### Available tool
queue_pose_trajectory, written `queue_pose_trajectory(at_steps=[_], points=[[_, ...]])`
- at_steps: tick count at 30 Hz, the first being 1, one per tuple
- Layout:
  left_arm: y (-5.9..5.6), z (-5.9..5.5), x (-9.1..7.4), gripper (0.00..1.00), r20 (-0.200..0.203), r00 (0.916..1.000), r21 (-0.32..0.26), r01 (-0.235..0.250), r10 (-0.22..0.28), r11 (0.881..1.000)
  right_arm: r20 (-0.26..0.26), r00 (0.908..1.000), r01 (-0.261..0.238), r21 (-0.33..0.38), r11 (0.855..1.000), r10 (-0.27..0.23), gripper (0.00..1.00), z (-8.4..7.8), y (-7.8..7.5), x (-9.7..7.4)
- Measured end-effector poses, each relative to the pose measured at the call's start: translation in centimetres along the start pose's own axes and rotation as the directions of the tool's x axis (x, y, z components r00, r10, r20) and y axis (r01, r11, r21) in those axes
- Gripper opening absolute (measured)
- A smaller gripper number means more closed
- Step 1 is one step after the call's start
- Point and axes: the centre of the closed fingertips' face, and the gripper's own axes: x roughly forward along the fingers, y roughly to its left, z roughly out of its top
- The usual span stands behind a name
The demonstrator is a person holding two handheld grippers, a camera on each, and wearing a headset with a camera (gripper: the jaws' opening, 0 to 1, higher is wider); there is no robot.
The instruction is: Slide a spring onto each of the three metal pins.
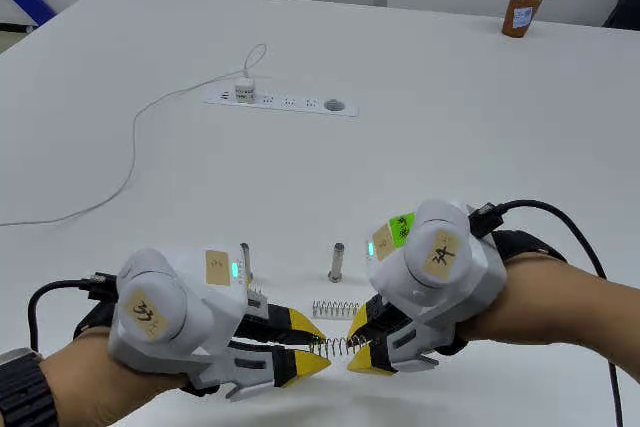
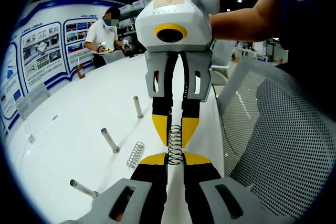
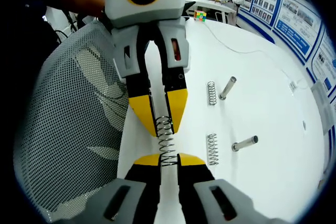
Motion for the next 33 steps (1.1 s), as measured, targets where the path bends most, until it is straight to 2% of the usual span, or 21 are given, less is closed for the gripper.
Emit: queue_pose_trajectory(at_steps=[6, 14, 21, 33], points=[[0.0, -0.6, 0.2, 0.11, -0.013, 0.9999, -0.008, 0.002, -0.002, 1.0, 0.037, 0.9993, -0.002, 0.015, 1.0, 0.002, 0.12, 1.3, 0.0, -0.9], [0.1, -1.0, 0.4, 0.11, -0.022, 0.9997, -0.013, 0.003, -0.003, 1.0, 0.069, 0.9976, -0.008, 0.02, 1.0, 0.007, 0.12, 3.1, 0.2, -1.2], [0.1, -0.9, 0.5, 0.11, -0.017, 0.9998, -0.016, 0.002, -0.002, 1.0, 0.076, 0.9971, -0.009, -0.007, 1.0, 0.01, 0.12, 4.3, 0.5, -1.3], [0.1, -0.7, 0.9, 0.11, -0.016, 0.9999, 0.001, -0.003, 0.003, 1.0, 0.058, 0.9983, -0.006, -0.018, 1.0, 0.008, 0.12, 4.1, 0.4, -1.4]])
